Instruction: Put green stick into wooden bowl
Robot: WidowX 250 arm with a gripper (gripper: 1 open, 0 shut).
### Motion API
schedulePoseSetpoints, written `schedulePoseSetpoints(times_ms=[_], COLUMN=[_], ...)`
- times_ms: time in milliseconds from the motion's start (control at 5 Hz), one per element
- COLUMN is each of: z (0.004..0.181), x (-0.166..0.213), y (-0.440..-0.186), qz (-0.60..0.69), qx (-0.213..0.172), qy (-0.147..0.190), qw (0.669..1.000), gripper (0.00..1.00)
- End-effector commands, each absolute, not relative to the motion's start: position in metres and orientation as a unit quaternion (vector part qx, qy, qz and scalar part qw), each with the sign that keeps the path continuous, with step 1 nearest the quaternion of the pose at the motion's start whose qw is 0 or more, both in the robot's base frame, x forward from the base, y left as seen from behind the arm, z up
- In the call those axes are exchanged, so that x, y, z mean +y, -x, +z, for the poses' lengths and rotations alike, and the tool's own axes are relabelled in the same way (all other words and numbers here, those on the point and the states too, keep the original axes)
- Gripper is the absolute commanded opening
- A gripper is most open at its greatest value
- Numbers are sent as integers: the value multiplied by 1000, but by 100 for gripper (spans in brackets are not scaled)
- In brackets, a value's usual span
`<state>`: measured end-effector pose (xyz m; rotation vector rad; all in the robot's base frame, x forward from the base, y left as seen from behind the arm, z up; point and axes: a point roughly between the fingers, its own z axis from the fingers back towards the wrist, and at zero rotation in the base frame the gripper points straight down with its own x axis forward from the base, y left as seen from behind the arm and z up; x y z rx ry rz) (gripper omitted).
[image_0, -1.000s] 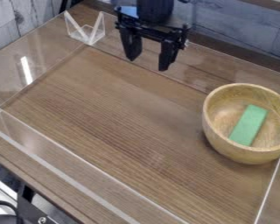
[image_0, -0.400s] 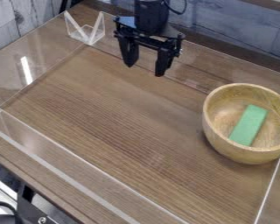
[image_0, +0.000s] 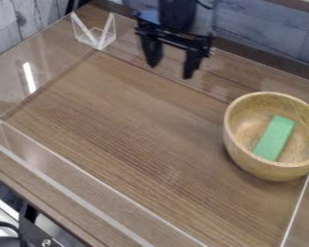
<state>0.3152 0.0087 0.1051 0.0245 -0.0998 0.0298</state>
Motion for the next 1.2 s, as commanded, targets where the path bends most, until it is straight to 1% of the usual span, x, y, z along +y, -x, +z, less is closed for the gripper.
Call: schedulePoseSetpoints(times_ms=[0,400,600,800,1000], z=[121,130,138,141,132], x=[3,25,38,39,25], y=[-318,-318,-310,-306,-302], qz=[33,66,79,64,31], qx=[-79,-81,-82,-83,-75], qy=[-10,-16,-15,-9,-7], qw=[996,994,993,994,997], gripper=[100,100,100,100,100])
